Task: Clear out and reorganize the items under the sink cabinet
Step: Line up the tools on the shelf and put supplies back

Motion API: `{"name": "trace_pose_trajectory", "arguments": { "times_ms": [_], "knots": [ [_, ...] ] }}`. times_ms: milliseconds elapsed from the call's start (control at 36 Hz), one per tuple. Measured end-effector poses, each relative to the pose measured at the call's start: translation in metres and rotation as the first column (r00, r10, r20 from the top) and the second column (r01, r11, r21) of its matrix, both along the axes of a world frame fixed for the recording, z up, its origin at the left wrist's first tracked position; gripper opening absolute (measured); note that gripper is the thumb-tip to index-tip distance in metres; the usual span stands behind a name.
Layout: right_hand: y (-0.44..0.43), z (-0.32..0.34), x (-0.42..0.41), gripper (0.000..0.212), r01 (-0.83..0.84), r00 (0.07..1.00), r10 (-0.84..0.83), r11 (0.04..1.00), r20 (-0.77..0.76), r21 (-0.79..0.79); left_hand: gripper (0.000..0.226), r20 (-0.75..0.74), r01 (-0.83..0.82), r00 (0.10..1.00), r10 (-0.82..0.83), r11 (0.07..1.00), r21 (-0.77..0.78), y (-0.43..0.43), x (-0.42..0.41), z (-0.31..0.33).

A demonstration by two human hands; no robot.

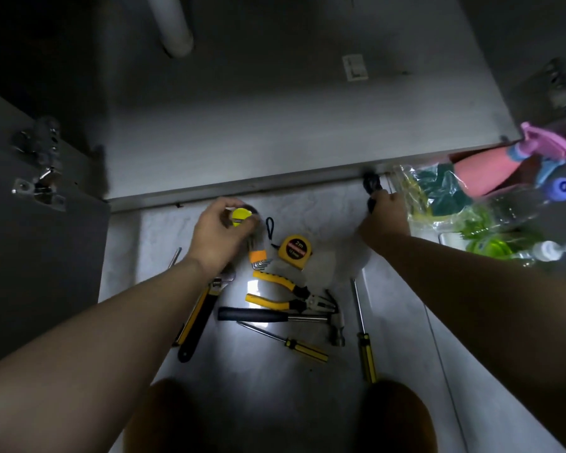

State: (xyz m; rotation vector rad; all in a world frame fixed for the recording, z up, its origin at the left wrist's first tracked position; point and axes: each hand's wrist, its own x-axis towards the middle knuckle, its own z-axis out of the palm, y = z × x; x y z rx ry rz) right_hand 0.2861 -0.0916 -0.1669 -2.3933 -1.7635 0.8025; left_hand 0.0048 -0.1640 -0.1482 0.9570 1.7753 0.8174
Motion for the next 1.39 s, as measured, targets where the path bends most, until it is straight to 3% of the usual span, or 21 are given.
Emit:
{"name": "trace_pose_trajectory", "arguments": {
  "times_ms": [83, 167, 278, 361, 500, 611, 694, 806, 917, 1028, 1083, 1250, 1389],
  "knots": [
    [-0.003, 0.009, 0.003, 0.056, -0.074, 0.996, 0.072, 0.996, 0.047, 0.051, 0.030, 0.161, 0.015, 0.987, -0.009, 0.999, -0.037, 0.007, 0.025, 0.000],
    [-0.012, 0.024, 0.005, 0.057, -0.253, 0.966, 0.245, 0.963, 0.085, 0.097, 0.026, 0.255, 0.061, 0.966, -0.035, 0.994, -0.096, 0.010, 0.046, -0.003],
    [-0.037, 0.040, 0.002, 0.065, -0.460, 0.870, 0.462, 0.886, -0.169, 0.053, 0.028, 0.368, 0.117, 0.929, -0.046, 0.978, -0.174, 0.010, 0.071, -0.007],
    [-0.057, 0.041, -0.001, 0.071, -0.496, 0.832, 0.491, 0.867, -0.257, 0.048, 0.029, 0.391, 0.190, 0.915, -0.097, 0.960, -0.206, 0.008, 0.088, -0.008],
    [-0.066, 0.037, -0.006, 0.053, -0.429, 0.857, 0.431, 0.900, -0.282, 0.072, 0.031, 0.392, 0.198, 0.914, -0.102, 0.957, -0.213, 0.004, 0.104, -0.011],
    [-0.060, 0.037, 0.004, 0.046, -0.448, 0.857, 0.445, 0.893, -0.261, 0.052, 0.030, 0.282, 0.205, 0.948, -0.150, 0.963, -0.177, 0.002, 0.108, -0.018],
    [-0.059, 0.032, 0.014, 0.040, -0.404, 0.879, 0.392, 0.915, -0.273, 0.011, 0.026, 0.293, 0.225, 0.940, -0.174, 0.963, -0.149, 0.002, 0.114, -0.021],
    [-0.053, 0.025, 0.030, 0.042, -0.215, 0.976, 0.211, 0.971, -0.053, -0.100, 0.017, 0.013, 0.365, 0.931, -0.364, 0.931, -0.028, -0.002, 0.115, -0.026],
    [-0.040, 0.015, 0.039, 0.046, -0.066, 0.987, 0.094, 0.977, 0.129, -0.203, 0.032, -0.355, 0.577, 0.767, -0.534, 0.816, 0.020, -0.013, 0.104, -0.039],
    [-0.036, 0.007, 0.039, 0.032, -0.071, 0.964, 0.126, 0.971, 0.233, -0.230, 0.045, -0.529, 0.706, 0.584, -0.616, 0.707, -0.046, -0.021, 0.096, -0.046],
    [-0.037, 0.004, 0.038, 0.029, -0.071, 0.959, 0.126, 0.973, 0.253, -0.218, 0.046, -0.564, 0.733, 0.542, -0.623, 0.679, -0.046, -0.023, 0.094, -0.047],
    [-0.051, 0.008, 0.041, 0.036, -0.196, 0.940, 0.235, 0.966, 0.249, -0.171, 0.045, -0.558, 0.732, 0.554, -0.618, 0.680, -0.027, -0.029, 0.091, -0.048],
    [-0.078, 0.020, 0.066, 0.034, -0.453, 0.766, 0.531, 0.846, 0.361, -0.282, 0.044, -0.536, 0.723, 0.569, -0.624, 0.690, -0.035, -0.031, 0.091, -0.047]
  ]
}}
